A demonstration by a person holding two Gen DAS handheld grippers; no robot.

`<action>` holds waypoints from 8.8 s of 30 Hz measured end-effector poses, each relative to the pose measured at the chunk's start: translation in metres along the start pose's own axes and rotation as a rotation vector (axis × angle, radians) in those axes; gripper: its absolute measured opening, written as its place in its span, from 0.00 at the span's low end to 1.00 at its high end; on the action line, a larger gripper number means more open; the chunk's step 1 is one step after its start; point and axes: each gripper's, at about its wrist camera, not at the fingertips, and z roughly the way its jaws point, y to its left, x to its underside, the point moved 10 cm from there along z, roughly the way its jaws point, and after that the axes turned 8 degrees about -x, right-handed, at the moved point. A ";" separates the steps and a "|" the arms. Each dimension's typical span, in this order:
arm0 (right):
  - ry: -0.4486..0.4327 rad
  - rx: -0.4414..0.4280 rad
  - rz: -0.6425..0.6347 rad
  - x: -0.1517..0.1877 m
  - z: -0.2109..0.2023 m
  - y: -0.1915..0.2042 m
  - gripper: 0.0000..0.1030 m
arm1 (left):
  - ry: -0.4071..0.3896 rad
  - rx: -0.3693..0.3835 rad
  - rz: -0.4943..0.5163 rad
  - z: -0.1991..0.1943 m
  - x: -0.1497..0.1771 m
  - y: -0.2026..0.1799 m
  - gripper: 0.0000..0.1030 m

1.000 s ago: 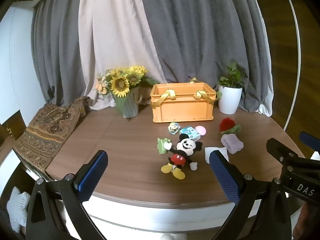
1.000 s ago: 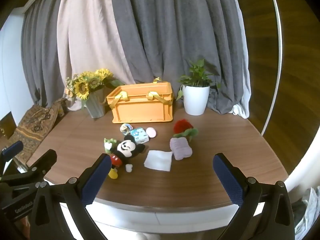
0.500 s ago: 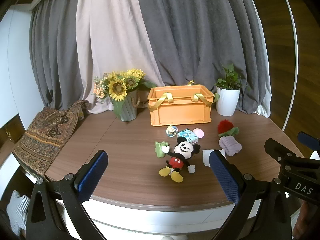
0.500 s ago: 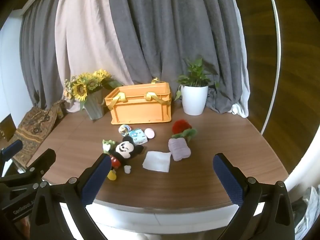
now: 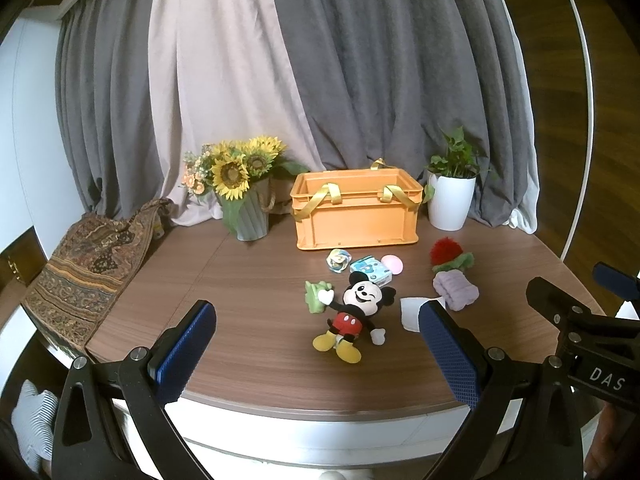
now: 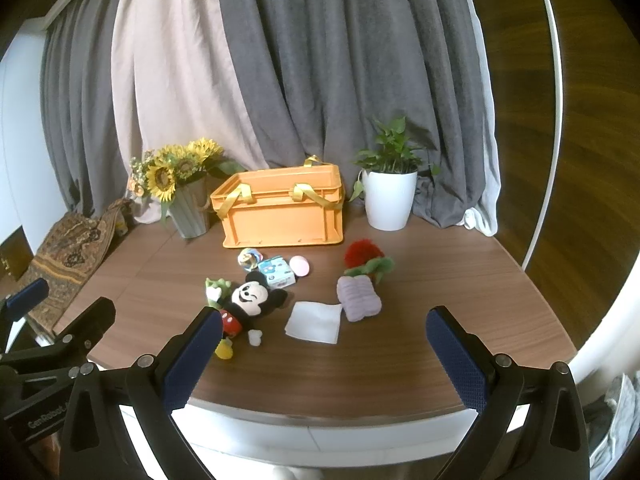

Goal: Organize soft objects

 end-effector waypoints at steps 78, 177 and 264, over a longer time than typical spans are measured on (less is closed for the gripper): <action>0.158 -0.038 0.016 0.026 0.122 0.003 0.98 | 0.176 0.089 0.107 0.127 0.044 -0.028 0.84; 0.018 -0.024 0.004 -0.087 0.196 0.054 0.10 | 0.044 0.410 0.048 0.212 -0.086 -0.024 0.37; 0.129 -0.002 0.000 -0.183 0.426 -0.010 0.44 | 0.119 0.245 0.160 0.437 -0.177 -0.074 0.69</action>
